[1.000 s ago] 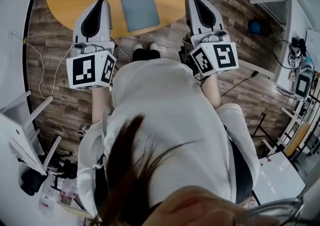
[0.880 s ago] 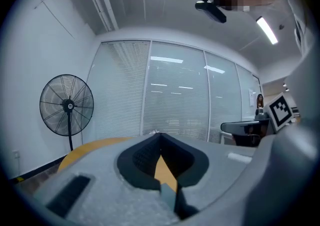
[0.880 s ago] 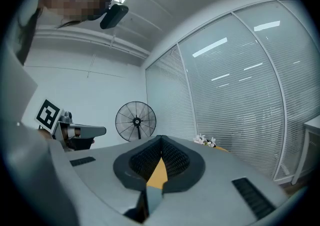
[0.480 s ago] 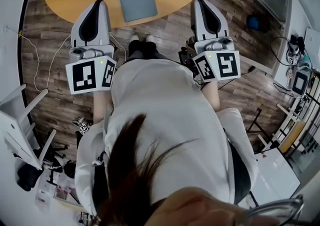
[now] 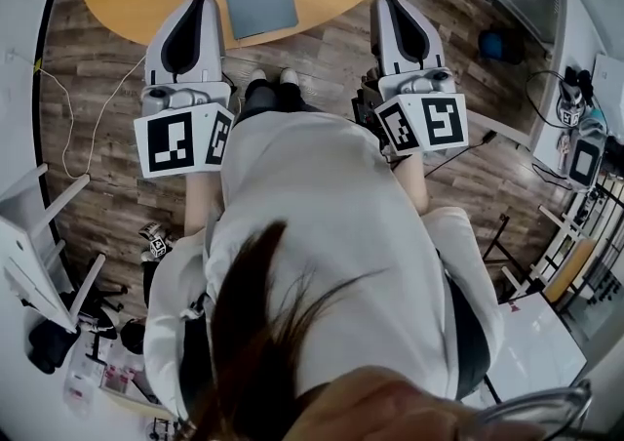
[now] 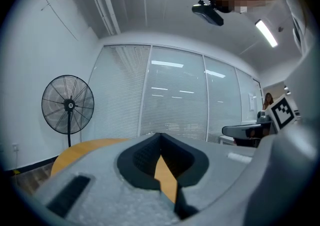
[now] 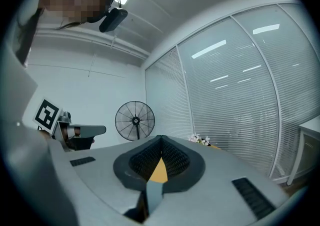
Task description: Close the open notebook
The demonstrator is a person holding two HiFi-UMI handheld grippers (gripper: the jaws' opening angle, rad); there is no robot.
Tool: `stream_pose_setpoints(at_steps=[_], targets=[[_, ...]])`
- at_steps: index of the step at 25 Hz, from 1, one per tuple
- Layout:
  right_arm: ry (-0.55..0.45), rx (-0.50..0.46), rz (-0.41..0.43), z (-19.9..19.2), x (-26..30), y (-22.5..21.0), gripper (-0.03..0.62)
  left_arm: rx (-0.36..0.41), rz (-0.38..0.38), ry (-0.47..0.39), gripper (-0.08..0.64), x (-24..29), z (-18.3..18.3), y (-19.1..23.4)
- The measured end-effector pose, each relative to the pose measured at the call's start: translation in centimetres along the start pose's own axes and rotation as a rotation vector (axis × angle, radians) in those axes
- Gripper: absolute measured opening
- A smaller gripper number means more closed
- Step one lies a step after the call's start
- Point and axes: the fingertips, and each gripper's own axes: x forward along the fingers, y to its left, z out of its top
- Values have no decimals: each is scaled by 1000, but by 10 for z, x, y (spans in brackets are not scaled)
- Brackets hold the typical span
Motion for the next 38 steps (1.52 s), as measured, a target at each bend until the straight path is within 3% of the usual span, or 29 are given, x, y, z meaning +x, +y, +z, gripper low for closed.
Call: stream_pose_setpoints(at_steps=[15,38], targets=[[-7,-11,53,0,11,6,2,10,-35,-10,15,13,2,-10],[-3,-34,25,2,6,-2,2,-10,-57,-2,15,15,-7,-21]])
